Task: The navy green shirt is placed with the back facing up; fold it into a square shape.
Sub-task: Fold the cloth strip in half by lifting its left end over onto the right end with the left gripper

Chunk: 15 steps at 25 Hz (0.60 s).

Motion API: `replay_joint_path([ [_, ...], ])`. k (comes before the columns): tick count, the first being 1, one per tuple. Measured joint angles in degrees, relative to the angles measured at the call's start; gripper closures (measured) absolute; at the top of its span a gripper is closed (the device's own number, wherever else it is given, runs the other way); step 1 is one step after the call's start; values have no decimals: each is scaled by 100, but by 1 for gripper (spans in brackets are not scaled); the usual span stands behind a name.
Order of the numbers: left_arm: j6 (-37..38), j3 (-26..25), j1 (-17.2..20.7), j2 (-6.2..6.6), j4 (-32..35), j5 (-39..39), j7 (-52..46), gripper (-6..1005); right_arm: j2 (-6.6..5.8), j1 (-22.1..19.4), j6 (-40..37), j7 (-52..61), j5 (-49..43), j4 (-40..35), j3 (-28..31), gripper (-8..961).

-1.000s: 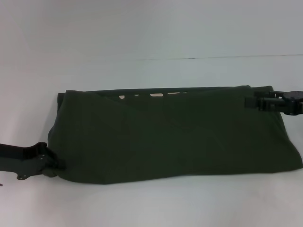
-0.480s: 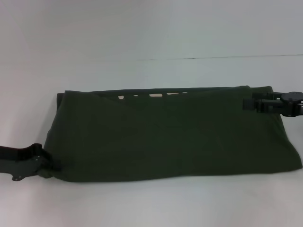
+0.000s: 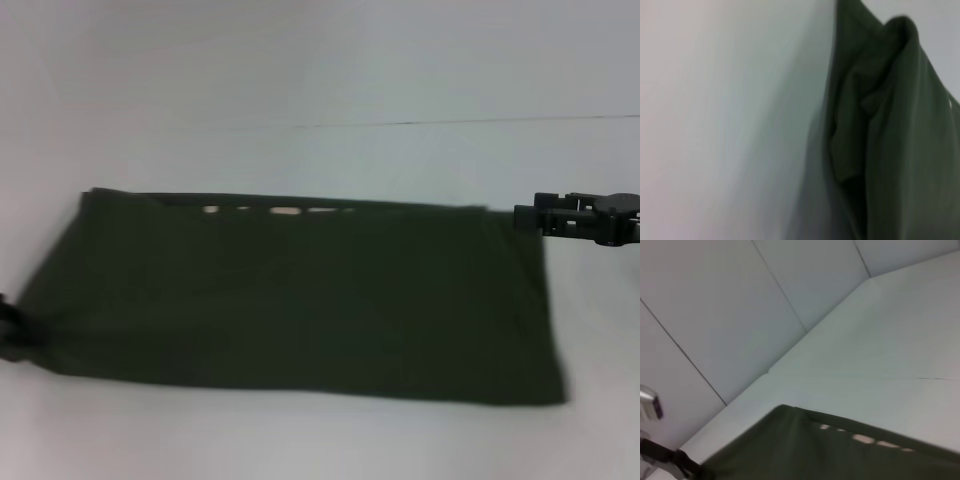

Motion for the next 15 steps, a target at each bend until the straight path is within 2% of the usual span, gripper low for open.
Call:
replay_joint_path([
  [4,537,-248,156,261,745,47,432,968,18,-6,144,-44,-1,23,-6,147],
  [9,1329,-268,92,474,1413,-83,828,967,90,-18,323,-63,-1,26,13,147],
  [12,1986,-201,-156,494,1721,-581,1177,967,83,-99,421,-54,5,25,27,147],
  [15,2470,191,-593,371,1893,-1331,1379,967,18,-262,510,-45,14,21,159,147],
])
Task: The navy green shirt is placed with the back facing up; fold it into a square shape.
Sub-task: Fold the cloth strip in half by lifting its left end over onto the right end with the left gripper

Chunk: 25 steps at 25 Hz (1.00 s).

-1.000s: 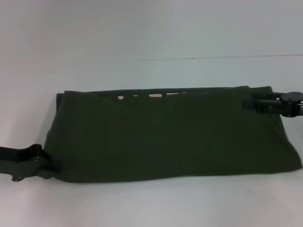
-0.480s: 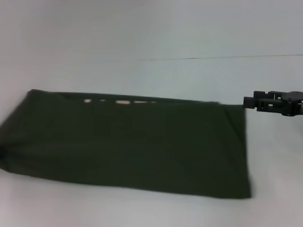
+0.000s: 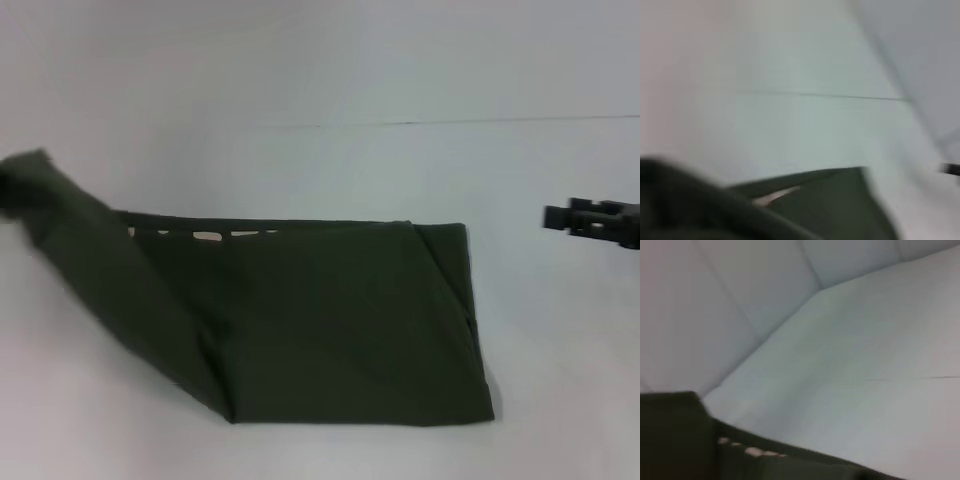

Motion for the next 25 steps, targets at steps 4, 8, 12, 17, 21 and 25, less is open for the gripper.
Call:
replay_joint_path([
  [4,42,955,-623,-354,-42,-873,40,968,-104,-257,127,20,-11,-4,145,146],
  [8,-289,1892,-1185,-917,-228,-1057,204,968,-237,-541,210,105,-13,-14,334,146],
  [12,-941,2651,-1702,-1558,-692,-1064,532,968,-339,-796,284,128,-15,-10,538,146],
  [17,-2288,3434,-2274,-2037,-2093,-1179,428,969,-374,-809,459,180,-102,-2,570,146],
  [21,-3471,3641,-2277,-2024,-3107,-1383,96,969,-351,-526,534,280,-241,2,518,146],
  [25,-3085,3197,-1961,-2009,-2665,-1554,15,813,-350,-411,485,357,-301,1,513,147],
])
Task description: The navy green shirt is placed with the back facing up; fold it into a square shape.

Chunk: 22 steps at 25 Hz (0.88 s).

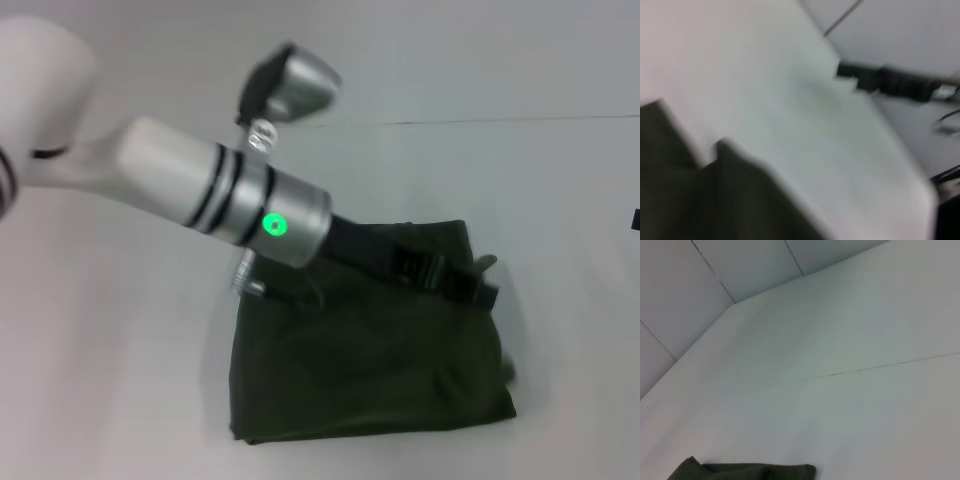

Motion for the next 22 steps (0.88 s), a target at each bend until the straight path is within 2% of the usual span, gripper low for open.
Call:
replay_joint_path([
  [1,196,-102,66,5,153,-79,-25,766,-7,11,-22,23,-9,-1,0,147],
  [2,773,-369,219,36,536,-358,-60,719,-11,24,-55,42,-13,-2,-5,147],
  [5,1768,-959,505,215,1072,-1047,10,585,-16,79,-101,78,-25,37,-67,147],
  [7,2193,-1254,735,402,1090,-1586,269,505,-9,115,-144,79,-27,62,-117,147],
  [11,2432,-1397,1245,632,881,-2156,795,363,25,180,-285,124,-27,70,-148,147],
  [15,2435,-1457,1549,708,834,-2326,1038,273,7,267,-470,413,-27,71,-148,147],
  [20,2524,-1423,1569,731,815,-2348,1494,161,-147,449,-618,1136,-31,67,-292,146],
  [22,2666,-1450,1704,732,820,-2365,2108,133,-210,551,-680,1521,-33,42,-413,146],
])
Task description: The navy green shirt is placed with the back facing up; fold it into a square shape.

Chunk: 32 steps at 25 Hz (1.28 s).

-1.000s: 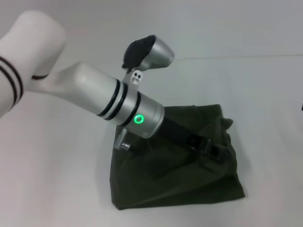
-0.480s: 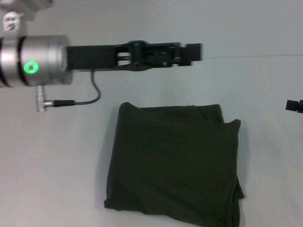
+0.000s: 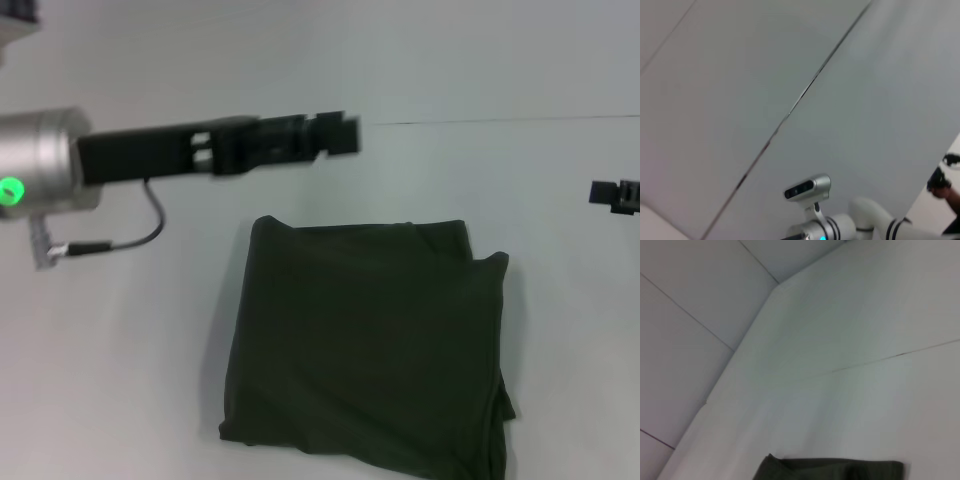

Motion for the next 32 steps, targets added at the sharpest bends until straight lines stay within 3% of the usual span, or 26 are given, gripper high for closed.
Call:
replay_joint_path([
  [6,-40,-77,377,95,17,29,1136,77,-391,442,-407,1113,-55,131,-280,147],
  [8,-153,-78,427,119,33,50,1216,76,-450,507,-494,1115,-95,61,-318,147],
  [15,-690,-92,527,193,-18,32,1762,77,-263,701,101,188,-576,-78,-733,146],
  [20,-737,-30,386,322,-5,168,1696,77,-250,1113,35,1390,-1248,27,-880,149],
  [22,-709,-15,343,368,45,275,1658,77,-179,1171,46,1962,-1441,219,-905,150],
  [28,-841,27,338,383,138,361,1744,76,-114,1138,183,2564,-1483,594,-1067,152],
  [32,-840,33,339,380,174,363,1844,76,43,1121,456,2690,-1487,715,-1111,152],
])
